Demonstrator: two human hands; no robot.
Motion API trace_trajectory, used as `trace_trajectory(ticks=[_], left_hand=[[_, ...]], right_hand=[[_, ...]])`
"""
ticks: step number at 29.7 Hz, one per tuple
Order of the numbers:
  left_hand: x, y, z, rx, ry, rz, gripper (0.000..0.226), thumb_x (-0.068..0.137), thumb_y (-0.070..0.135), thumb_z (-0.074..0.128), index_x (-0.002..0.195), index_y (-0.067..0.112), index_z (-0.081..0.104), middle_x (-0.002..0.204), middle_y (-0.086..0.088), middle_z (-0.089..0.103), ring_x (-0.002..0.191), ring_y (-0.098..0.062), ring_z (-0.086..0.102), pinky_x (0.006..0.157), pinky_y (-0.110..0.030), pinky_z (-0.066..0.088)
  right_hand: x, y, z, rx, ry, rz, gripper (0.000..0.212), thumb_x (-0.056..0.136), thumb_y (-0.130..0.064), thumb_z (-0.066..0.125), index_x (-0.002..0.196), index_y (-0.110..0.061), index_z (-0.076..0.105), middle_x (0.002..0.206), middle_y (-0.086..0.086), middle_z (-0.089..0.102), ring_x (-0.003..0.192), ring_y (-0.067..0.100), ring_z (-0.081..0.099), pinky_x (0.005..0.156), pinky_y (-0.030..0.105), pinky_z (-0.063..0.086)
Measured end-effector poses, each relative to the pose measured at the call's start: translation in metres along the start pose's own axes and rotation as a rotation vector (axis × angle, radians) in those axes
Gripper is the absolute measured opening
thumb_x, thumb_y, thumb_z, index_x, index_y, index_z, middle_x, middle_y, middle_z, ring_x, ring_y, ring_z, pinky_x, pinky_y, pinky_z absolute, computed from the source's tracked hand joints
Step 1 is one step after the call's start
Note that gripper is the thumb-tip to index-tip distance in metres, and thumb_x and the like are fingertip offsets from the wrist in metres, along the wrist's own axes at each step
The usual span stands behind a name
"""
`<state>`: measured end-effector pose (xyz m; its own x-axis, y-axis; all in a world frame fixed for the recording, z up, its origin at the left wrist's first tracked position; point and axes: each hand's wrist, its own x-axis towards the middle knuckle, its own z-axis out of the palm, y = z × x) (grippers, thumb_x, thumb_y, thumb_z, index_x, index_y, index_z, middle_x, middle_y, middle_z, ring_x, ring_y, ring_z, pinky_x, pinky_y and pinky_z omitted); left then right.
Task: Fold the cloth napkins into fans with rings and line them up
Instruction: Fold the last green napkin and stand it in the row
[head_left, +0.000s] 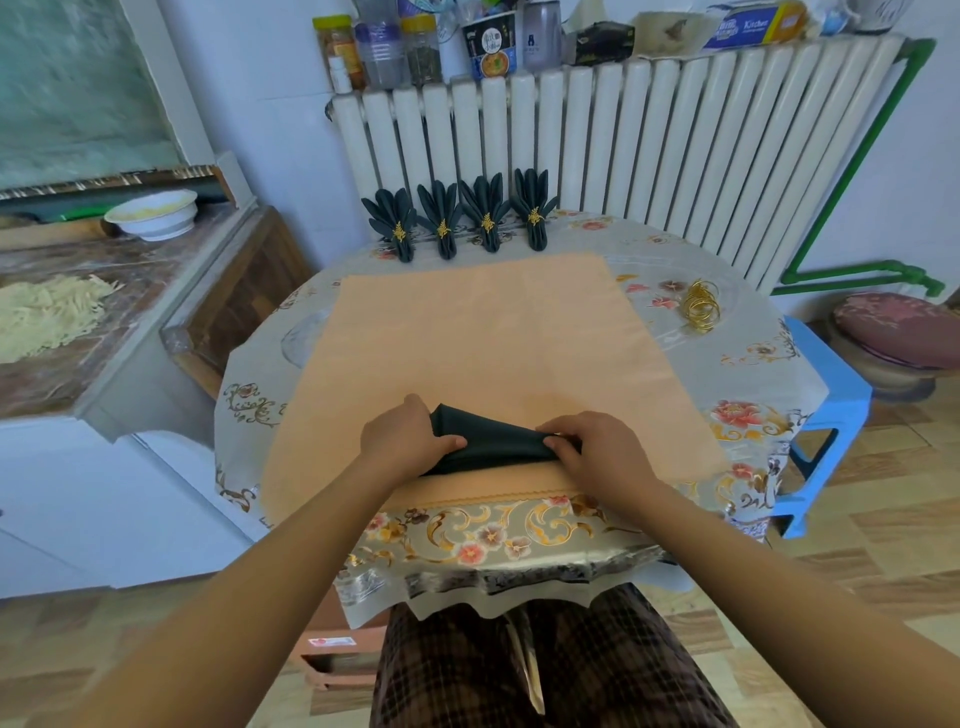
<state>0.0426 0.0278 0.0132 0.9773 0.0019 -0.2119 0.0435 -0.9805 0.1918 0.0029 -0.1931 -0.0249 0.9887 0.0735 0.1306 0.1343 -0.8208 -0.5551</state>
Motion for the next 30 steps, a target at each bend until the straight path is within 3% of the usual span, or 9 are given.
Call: trace_trajectory(ticks=[3, 5, 7, 9, 13, 16, 19, 25, 30], left_hand=[[-0.002, 0.004, -0.001, 0.243, 0.151, 0.151, 0.069, 0.088, 0.057, 0.056, 0.143, 0.024, 0.031, 0.134, -0.005, 0.049, 0.124, -0.024, 0.045, 0.101, -0.041, 0.030], [-0.002, 0.008, 0.001, 0.343, 0.208, 0.385, 0.062, 0.095, 0.037, 0.054, 0.149, 0.031, 0.025, 0.157, -0.006, 0.020, 0.144, -0.022, 0.016, 0.115, -0.045, 0.006], [-0.002, 0.010, 0.009, 0.348, 0.151, 0.632, 0.058, 0.098, 0.012, 0.044, 0.150, 0.031, 0.026, 0.161, -0.001, 0.009, 0.147, -0.015, 0.005, 0.116, -0.039, -0.007], [-0.001, 0.006, 0.020, 0.101, -0.022, 0.673, 0.060, 0.095, 0.000, 0.033, 0.149, 0.026, 0.028, 0.160, 0.001, 0.016, 0.147, -0.011, 0.007, 0.116, -0.027, -0.008], [0.000, -0.001, 0.032, -0.217, -0.099, 0.638, 0.062, 0.086, 0.022, 0.022, 0.147, 0.022, 0.033, 0.157, 0.005, 0.022, 0.144, -0.003, 0.010, 0.113, -0.014, -0.009], [-0.001, -0.003, 0.039, -0.137, -0.067, 0.681, 0.061, 0.090, 0.037, 0.020, 0.149, 0.024, 0.027, 0.158, 0.008, 0.016, 0.139, 0.005, 0.002, 0.111, -0.014, -0.012], [-0.001, -0.006, 0.042, -0.087, -0.053, 0.698, 0.055, 0.098, 0.042, 0.025, 0.150, 0.025, 0.023, 0.159, 0.008, 0.012, 0.140, 0.005, -0.002, 0.113, -0.017, -0.013], [0.003, -0.002, 0.033, -0.021, -0.085, 0.697, 0.054, 0.101, 0.038, 0.040, 0.150, 0.027, 0.021, 0.159, 0.008, 0.013, 0.146, -0.004, 0.004, 0.114, -0.019, -0.009], [0.010, 0.006, 0.019, 0.112, -0.124, 0.686, 0.055, 0.100, 0.039, 0.044, 0.150, 0.030, 0.024, 0.158, 0.009, 0.020, 0.145, -0.009, 0.017, 0.117, -0.026, 0.010]], right_hand=[[0.005, -0.001, 0.001, -0.026, -0.062, 0.029, 0.026, 0.094, -0.026, 0.052, 0.116, -0.029, 0.067, 0.098, 0.000, 0.061, 0.096, 0.018, 0.055, 0.076, 0.026, 0.038], [0.008, -0.001, -0.003, 0.003, -0.107, 0.056, 0.027, 0.094, -0.025, 0.053, 0.117, -0.029, 0.066, 0.098, -0.001, 0.053, 0.096, 0.016, 0.054, 0.076, 0.023, 0.035], [0.012, -0.001, -0.006, 0.028, -0.144, 0.065, 0.028, 0.093, -0.024, 0.054, 0.118, -0.029, 0.066, 0.098, -0.002, 0.047, 0.094, 0.013, 0.052, 0.075, 0.020, 0.032], [0.015, -0.003, -0.007, 0.058, -0.168, 0.053, 0.028, 0.092, -0.021, 0.055, 0.118, -0.029, 0.065, 0.098, -0.001, 0.047, 0.088, 0.012, 0.051, 0.073, 0.019, 0.031], [0.014, 0.001, -0.002, 0.184, -0.072, 0.069, 0.017, 0.088, -0.016, 0.062, 0.097, -0.029, 0.068, 0.093, -0.004, 0.048, 0.076, 0.004, 0.046, 0.071, 0.021, 0.032], [0.007, 0.001, 0.005, 0.174, 0.077, 0.010, 0.016, 0.085, -0.008, 0.064, 0.080, -0.024, 0.068, 0.087, -0.004, 0.051, 0.079, 0.010, 0.048, 0.072, 0.026, 0.036], [0.000, 0.006, 0.016, -0.080, 0.277, -0.277, 0.011, 0.079, -0.006, 0.064, 0.079, -0.014, 0.072, 0.080, 0.000, 0.063, 0.078, 0.022, 0.050, 0.065, 0.037, 0.046], [0.000, 0.012, 0.007, -0.218, 0.168, -0.372, 0.025, 0.063, -0.018, 0.083, 0.084, -0.013, 0.071, 0.077, 0.000, 0.067, 0.072, 0.026, 0.061, 0.066, 0.035, 0.045], [0.014, 0.011, 0.001, -0.416, 0.135, -0.593, 0.022, 0.078, -0.028, 0.055, 0.072, -0.015, 0.072, 0.059, -0.003, 0.062, 0.056, 0.020, 0.058, 0.055, 0.024, 0.046]])
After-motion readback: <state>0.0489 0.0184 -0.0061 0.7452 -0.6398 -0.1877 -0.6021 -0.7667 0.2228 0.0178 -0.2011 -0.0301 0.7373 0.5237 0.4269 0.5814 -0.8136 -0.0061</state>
